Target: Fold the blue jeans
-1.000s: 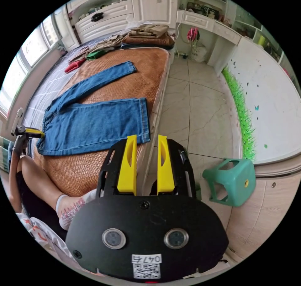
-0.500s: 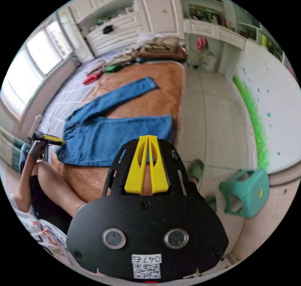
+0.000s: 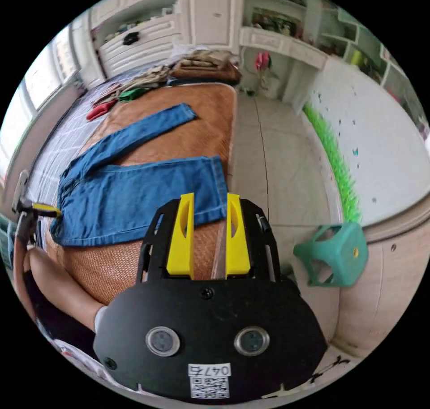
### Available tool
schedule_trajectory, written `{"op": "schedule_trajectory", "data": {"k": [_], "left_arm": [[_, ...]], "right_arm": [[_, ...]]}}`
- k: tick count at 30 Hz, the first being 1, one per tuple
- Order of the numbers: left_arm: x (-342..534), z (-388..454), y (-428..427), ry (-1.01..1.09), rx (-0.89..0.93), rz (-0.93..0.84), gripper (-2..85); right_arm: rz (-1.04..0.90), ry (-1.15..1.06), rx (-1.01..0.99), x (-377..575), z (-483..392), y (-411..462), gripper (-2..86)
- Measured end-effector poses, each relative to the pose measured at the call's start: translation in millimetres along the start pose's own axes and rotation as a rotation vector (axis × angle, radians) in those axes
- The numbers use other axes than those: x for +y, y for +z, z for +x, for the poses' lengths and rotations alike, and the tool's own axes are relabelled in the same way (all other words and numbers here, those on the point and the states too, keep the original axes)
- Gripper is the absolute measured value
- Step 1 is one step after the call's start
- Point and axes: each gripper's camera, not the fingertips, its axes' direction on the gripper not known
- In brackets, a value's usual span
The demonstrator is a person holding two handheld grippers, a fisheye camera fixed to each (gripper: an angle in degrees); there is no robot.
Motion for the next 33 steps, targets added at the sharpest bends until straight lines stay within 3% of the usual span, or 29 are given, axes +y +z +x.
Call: {"op": "schedule_trajectory", "data": {"k": [3, 6, 10, 17, 21, 23, 29, 33], "left_arm": [[2, -5, 1, -0.008, 0.016, -0.003, -0.8], [9, -9, 2, -0.015, 0.025, 0.011, -0.8], [14, -11, 4, -0.020, 0.030, 0.017, -0.8], [22, -16, 8, -0.020, 0.034, 0.008, -0.9], [29, -18, 10, -0.025, 0.039, 0.009, -0.9], [32, -18, 11, -0.026, 0.038, 0.014, -0.8], [43, -22, 16, -0.034, 0.046, 0.026, -0.8], [49, -24, 19, -0.033, 0.051, 0.021, -0.9]], "right_arm": [[-0.074, 0.129, -0.079, 3, 38, 19, 6.9], [-0.130, 0.176, -0.178, 6, 54, 33, 1.6], [-0.063, 0.152, -0.157, 12, 51, 20, -0.3], [0.146, -0.124, -0.229, 9, -8, -29, -0.6], [0.128, -0.493, -0.260, 14, -91, -28, -0.5], [0.086, -0.565, -0.298, 17, -117, -16, -0.4], [-0.115, -0.560, -0.369, 21, -149, 38, 0.7], [-0.104, -0.507, -0.443, 13, -135, 29, 3.6]]}}
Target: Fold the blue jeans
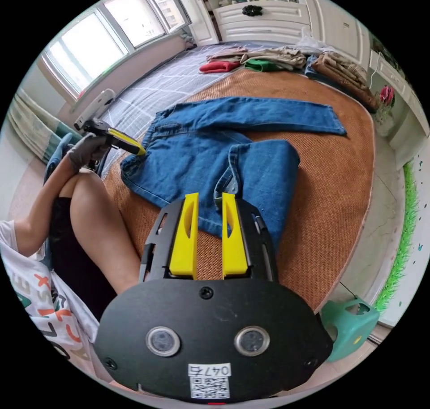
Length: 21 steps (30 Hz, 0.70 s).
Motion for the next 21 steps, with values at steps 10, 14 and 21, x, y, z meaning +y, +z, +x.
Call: {"op": "schedule_trajectory", "data": {"k": [10, 14, 21], "left_arm": [[12, -3, 8, 0.008, -0.010, -0.020, -0.9], [28, 9, -6, 0.055, -0.052, 0.049, -0.8], [28, 83, -46, 0.332, 0.097, 0.256, -0.9]], "right_arm": [[0.061, 0.102, 0.259, -10, 28, -35, 2.3], [0.036, 0.155, 0.225, -15, 47, -35, 4.0], [-0.005, 0.086, 0.240, 6, 36, -29, 3.5]]}}
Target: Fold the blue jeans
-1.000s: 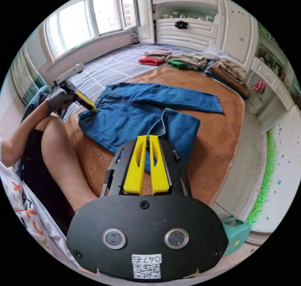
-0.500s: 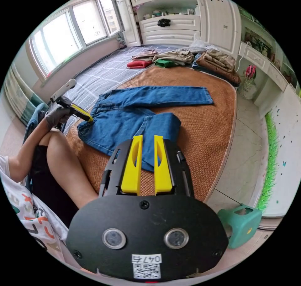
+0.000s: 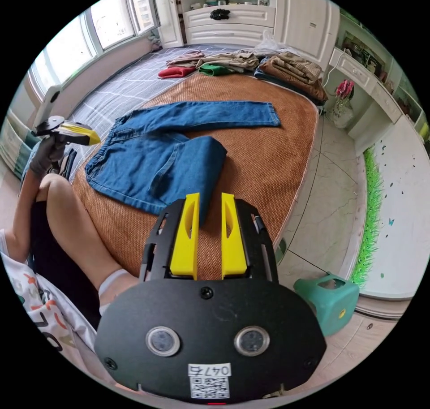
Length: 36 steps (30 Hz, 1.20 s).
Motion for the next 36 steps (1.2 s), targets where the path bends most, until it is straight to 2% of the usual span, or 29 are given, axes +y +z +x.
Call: {"op": "schedule_trajectory", "data": {"k": [6, 12, 17, 22, 28, 33, 36], "left_arm": [[-64, 71, 71, 0.111, 0.118, -0.071, -0.8], [-51, 60, 137, 0.007, 0.085, -0.088, -0.8], [-51, 41, 147, -0.038, 0.157, -0.119, -0.8], [-47, 22, 144, -0.074, 0.258, -0.103, -0.8], [-47, 8, 147, -0.091, 0.309, -0.145, -0.8], [-45, 12, 160, -0.067, 0.319, -0.206, -0.9], [-41, 18, 163, -0.052, 0.315, -0.215, -0.9]], "right_arm": [[0.085, -0.061, -0.021, -60, -11, 4, 3.3], [0.004, -0.168, -0.040, -115, -1, 22, 4.1], [0.010, -0.159, -0.053, -112, -9, 35, 2.6], [-0.186, -0.127, 0.091, -112, -11, 84, 0.5], [-0.083, 0.034, 0.097, -104, 1, 56, 1.3], [0.022, -0.167, 0.111, -113, -49, 42, 0.5], [-0.011, -0.222, 0.139, -131, -59, 67, 0.3]]}}
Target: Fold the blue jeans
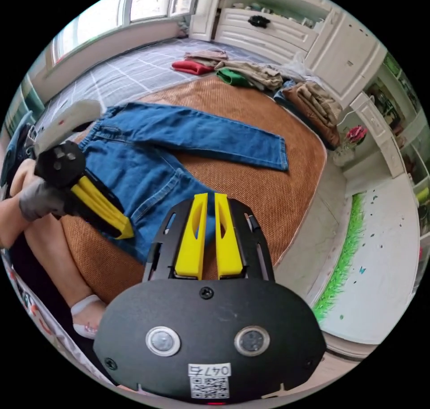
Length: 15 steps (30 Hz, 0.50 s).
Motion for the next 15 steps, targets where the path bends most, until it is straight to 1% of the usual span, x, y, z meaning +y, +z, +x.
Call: {"op": "schedule_trajectory", "data": {"k": [1, 3, 4, 6, 7, 8, 9, 10, 12, 13, 15], "left_arm": [[1, 0, 0, 0.001, -0.001, 0.000, -0.9], [3, -1, 0, 0.001, 0.008, 0.002, -0.9], [4, -2, 0, -0.001, 0.014, 0.003, -0.9], [8, -6, -1, -0.004, 0.042, 0.009, -0.9], [9, -6, -2, -0.001, 0.048, 0.009, -0.9], [11, -5, -9, 0.009, 0.049, 0.012, -0.9], [15, -3, -24, 0.015, 0.016, 0.034, -0.8], [17, -2, -35, 0.014, -0.015, 0.053, -0.8], [34, -2, -86, -0.017, -0.195, 0.140, -0.8], [40, -3, -99, -0.032, -0.246, 0.161, -0.8], [70, -14, -141, -0.127, -0.430, 0.226, -0.8]], "right_arm": [[-0.030, 0.004, 0.001, -4, 2, 9, 0.3], [-0.151, 0.053, -0.008, -16, 16, 48, 0.0], [-0.168, 0.070, -0.019, -18, 20, 54, -0.1], [-0.146, 0.141, -0.072, -21, 32, 45, 0.3], [-0.116, 0.142, -0.074, -21, 31, 37, 0.5], [-0.043, 0.115, -0.091, -18, 23, 18, 0.8], [0.014, 0.057, -0.124, -15, 10, 1, 1.2], [0.030, 0.023, -0.146, -13, 2, -5, 1.5], [0.022, -0.119, -0.214, -6, -36, -10, 2.7], [0.010, -0.153, -0.217, -4, -46, -9, 2.9], [-0.041, -0.256, -0.161, 4, -78, 5, 2.9]]}}
